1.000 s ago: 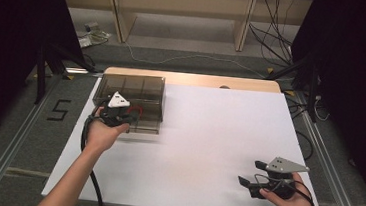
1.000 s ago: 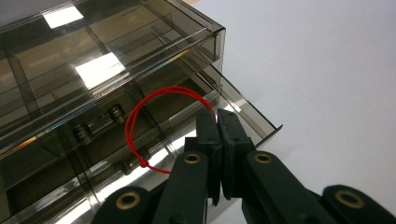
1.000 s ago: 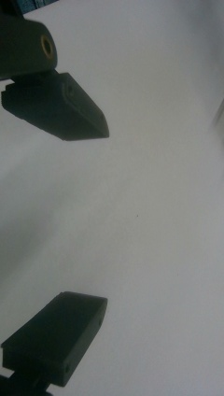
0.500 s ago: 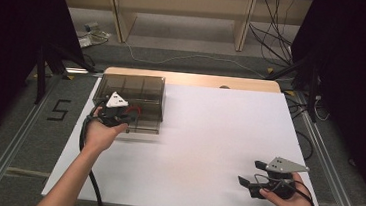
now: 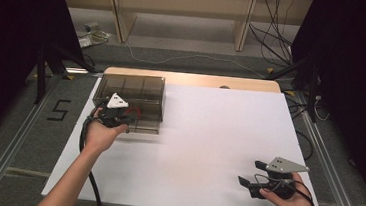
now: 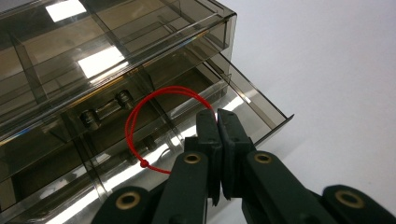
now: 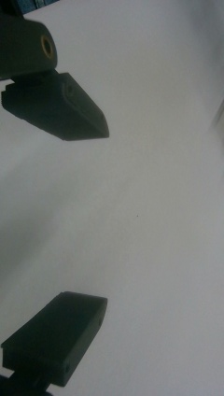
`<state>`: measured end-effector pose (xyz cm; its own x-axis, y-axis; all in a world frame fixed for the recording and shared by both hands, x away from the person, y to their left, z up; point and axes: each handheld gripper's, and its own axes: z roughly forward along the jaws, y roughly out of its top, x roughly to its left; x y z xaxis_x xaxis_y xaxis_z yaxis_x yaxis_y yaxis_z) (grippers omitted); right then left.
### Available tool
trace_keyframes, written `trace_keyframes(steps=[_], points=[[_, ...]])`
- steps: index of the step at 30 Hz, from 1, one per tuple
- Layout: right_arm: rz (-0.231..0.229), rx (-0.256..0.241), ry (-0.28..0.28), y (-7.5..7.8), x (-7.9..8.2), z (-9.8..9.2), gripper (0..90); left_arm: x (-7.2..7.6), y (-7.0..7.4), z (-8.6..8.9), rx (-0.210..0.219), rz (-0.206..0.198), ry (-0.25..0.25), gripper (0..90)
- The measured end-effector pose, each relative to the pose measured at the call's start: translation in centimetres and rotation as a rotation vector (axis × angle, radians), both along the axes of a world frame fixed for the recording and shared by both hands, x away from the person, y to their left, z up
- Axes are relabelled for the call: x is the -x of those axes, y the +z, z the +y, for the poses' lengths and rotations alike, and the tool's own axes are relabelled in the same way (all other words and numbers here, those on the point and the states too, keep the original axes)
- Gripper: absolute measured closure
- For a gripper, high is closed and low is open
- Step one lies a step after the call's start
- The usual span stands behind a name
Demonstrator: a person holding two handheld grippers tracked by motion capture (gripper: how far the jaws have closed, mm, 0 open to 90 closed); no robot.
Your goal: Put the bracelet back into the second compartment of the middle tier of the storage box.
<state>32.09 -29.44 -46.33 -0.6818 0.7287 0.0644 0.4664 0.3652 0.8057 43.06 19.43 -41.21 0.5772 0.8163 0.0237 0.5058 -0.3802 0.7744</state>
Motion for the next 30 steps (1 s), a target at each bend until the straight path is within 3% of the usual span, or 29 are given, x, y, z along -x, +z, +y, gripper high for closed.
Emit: trace_keyframes(steps=[30], points=[[0.005,0.004,0.003,-0.03,-0.04,0.07,16.3,-0.2,-0.63,0.92,-0.005,0.017,0.027,88.4]])
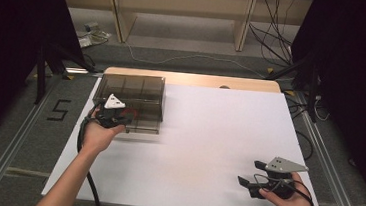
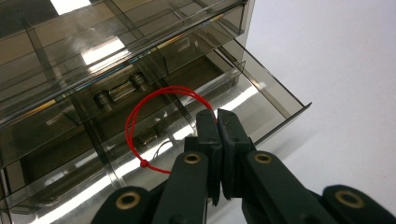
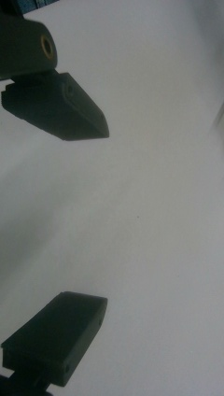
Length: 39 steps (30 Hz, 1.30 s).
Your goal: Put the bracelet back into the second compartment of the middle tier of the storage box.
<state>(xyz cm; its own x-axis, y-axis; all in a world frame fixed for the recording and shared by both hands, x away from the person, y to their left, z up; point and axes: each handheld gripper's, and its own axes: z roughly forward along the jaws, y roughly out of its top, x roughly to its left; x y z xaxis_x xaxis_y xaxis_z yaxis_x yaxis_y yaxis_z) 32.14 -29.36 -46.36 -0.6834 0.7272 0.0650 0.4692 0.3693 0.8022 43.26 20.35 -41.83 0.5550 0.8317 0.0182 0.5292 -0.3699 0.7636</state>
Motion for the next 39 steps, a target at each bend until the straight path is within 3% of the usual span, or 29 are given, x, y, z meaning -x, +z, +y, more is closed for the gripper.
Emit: trace_keyframes(steps=[39], points=[[0.0,0.0,0.001,0.0,0.01,-0.02,16.3,-0.42,-0.98,0.24,-0.025,0.023,0.013,88.4]])
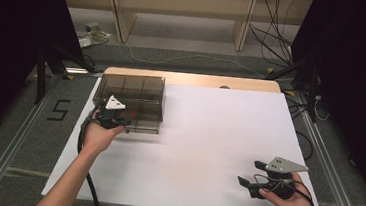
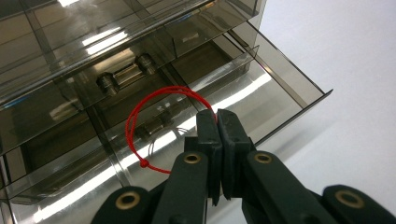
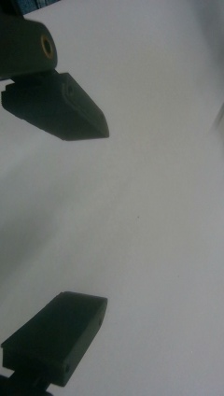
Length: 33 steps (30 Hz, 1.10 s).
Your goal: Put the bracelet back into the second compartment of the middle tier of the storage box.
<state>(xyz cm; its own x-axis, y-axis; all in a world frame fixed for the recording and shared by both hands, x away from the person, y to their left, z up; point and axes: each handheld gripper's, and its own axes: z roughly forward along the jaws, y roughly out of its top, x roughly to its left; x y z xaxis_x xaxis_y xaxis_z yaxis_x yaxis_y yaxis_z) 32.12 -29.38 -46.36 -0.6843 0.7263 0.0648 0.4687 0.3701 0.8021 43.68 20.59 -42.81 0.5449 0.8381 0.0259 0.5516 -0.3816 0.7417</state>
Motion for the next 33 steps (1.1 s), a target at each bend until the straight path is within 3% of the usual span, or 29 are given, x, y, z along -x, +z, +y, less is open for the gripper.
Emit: trace_keyframes(steps=[33], points=[[0.002,0.001,0.0,-0.03,-0.04,0.05,16.3,-0.36,-0.66,0.26,-0.007,0.009,0.01,88.3]])
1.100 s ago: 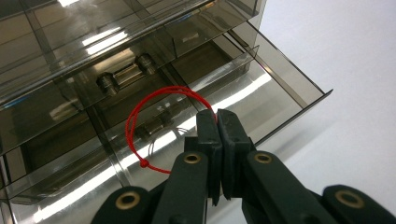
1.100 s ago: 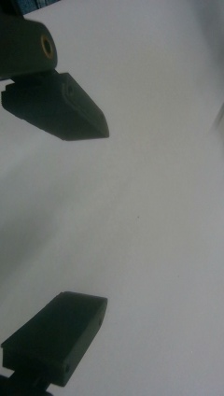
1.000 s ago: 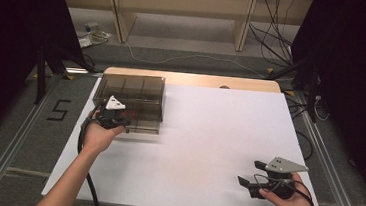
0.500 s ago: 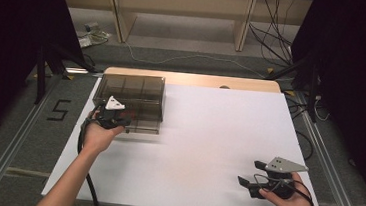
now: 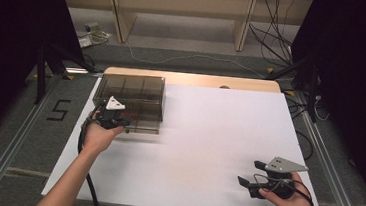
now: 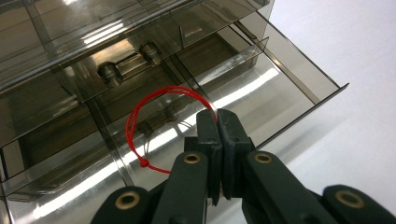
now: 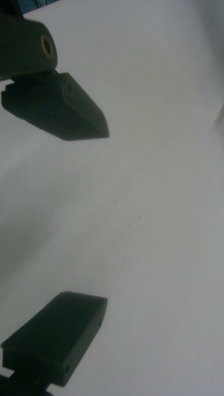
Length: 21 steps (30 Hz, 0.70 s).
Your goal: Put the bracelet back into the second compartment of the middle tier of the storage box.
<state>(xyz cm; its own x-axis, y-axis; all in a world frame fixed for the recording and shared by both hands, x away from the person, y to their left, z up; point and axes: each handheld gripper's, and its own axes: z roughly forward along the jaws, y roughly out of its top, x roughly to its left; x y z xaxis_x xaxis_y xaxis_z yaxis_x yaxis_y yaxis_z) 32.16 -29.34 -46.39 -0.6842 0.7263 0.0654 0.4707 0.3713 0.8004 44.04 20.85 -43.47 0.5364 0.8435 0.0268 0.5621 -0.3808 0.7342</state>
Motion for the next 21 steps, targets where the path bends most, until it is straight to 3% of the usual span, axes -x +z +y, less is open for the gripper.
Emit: trace_keyframes(steps=[21], points=[[0.001,0.003,0.002,-0.02,0.0,0.0,16.2,-0.01,-0.13,0.02,-0.003,0.012,-0.007,88.3]])
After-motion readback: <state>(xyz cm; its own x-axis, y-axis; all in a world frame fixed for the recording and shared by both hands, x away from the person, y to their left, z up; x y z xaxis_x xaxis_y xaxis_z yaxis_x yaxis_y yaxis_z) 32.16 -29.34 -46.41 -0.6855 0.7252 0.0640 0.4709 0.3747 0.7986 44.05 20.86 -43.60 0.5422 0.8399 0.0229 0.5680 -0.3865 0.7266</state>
